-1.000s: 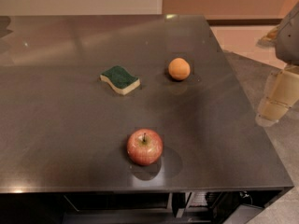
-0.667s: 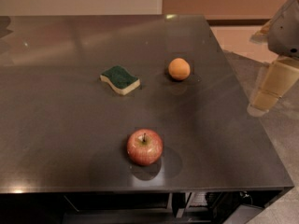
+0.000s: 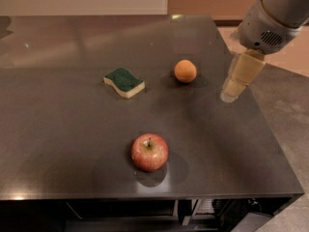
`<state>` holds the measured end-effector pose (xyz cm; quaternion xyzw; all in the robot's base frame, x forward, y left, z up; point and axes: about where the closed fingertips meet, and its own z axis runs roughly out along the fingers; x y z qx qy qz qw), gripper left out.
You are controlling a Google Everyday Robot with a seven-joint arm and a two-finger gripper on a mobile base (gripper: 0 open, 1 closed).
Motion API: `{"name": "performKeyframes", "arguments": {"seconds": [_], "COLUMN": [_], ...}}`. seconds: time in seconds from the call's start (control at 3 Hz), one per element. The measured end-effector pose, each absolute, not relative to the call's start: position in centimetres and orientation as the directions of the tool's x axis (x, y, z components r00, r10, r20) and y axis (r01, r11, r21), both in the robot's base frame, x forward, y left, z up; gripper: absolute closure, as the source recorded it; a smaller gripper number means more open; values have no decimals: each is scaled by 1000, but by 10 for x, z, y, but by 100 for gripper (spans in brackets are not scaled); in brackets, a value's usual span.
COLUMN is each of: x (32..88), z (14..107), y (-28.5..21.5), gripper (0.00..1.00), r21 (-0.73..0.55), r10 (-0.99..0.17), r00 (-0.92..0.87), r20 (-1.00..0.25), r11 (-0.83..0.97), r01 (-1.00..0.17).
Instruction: Move orange near apple
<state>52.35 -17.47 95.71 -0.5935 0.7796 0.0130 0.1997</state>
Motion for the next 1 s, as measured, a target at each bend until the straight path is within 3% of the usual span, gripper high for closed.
{"name": "performKeyframes", "arguments": {"seconds": [1.0], "x": [626], "z": [882], "y": [-132], "gripper": [0], "r21": [-147], "r10": [-892], "r00": [-252], "r20": [-374], "r11": [326], "r01": [-934]}}
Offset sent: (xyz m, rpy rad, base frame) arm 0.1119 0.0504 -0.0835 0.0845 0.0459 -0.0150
